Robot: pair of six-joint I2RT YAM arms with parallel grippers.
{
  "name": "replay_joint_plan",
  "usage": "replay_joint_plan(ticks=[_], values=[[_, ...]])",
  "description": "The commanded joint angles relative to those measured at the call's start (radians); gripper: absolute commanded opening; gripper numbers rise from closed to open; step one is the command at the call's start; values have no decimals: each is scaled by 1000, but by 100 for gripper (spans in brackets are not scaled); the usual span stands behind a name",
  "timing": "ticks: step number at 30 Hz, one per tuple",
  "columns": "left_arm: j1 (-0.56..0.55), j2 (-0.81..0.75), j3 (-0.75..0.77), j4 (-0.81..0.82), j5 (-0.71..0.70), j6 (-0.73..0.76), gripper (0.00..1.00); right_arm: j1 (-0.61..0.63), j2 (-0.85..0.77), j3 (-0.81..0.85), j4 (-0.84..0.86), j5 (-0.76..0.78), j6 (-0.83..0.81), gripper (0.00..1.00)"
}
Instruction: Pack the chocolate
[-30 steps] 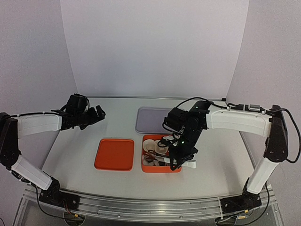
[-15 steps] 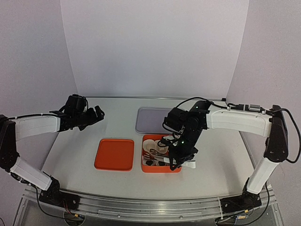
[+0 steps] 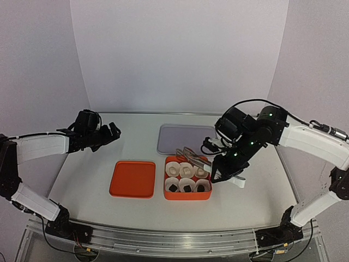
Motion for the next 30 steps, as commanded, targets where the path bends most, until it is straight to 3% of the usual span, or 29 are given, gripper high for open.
replay_joint_plan(ticks=[1, 7, 12, 19, 30], values=[[4, 24, 40, -62, -18, -21, 100, -71, -56, -3, -4, 343, 113, 30], [5, 36, 35, -146, -35, -42, 100, -292, 10, -79, 4, 483, 237, 29], [6, 72, 37, -234, -32, -38, 99, -405, 38, -211, 129, 457, 246, 29], [10, 135, 29, -295, 35, 4, 95, -451, 108, -375, 411, 392, 170, 31], [10, 202, 5, -335, 150, 101, 76, -465, 247, -406, 482, 383, 195, 52]])
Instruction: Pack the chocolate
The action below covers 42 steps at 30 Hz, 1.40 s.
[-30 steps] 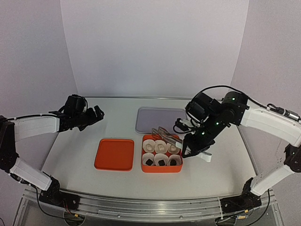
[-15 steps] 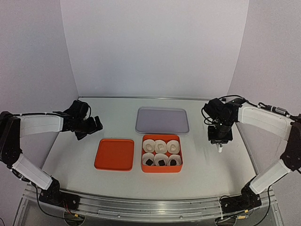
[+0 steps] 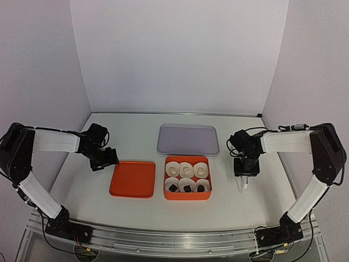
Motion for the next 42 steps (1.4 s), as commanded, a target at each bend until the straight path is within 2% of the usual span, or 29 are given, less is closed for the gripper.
replay_joint_plan(ticks=[1, 4, 6, 7, 13, 21, 25, 28, 36, 39, 42], values=[[5, 30, -4, -40, 75, 70, 75, -6, 29, 6, 46, -7, 26, 56], [3, 43, -15, -62, 93, 94, 69, -6, 19, 2, 45, -9, 42, 71], [-2, 51, -22, -65, 107, 93, 64, -6, 1, 2, 44, -13, 47, 87], [-6, 56, -24, -66, 113, 92, 62, -5, -9, 2, 44, -13, 49, 89], [-36, 106, -7, -92, 74, 90, 40, -6, -95, 3, 45, -3, 46, 90], [-106, 182, 49, -148, -43, 76, 22, -6, -198, -7, 44, 2, 24, 91], [-126, 220, 77, -186, -105, 44, 1, -6, -249, -10, 46, -10, -2, 91], [-128, 219, 100, -238, -149, 21, 0, -5, -289, -6, 58, -49, -53, 91], [-128, -5, 245, -449, -117, -3, 0, 7, -391, -16, 306, -393, -340, 90], [-127, -71, 316, -561, -106, 5, 0, 88, -373, -4, 428, -406, -535, 90], [-126, -125, 375, -629, -41, 19, 0, 216, -300, 33, 545, -338, -838, 90]])
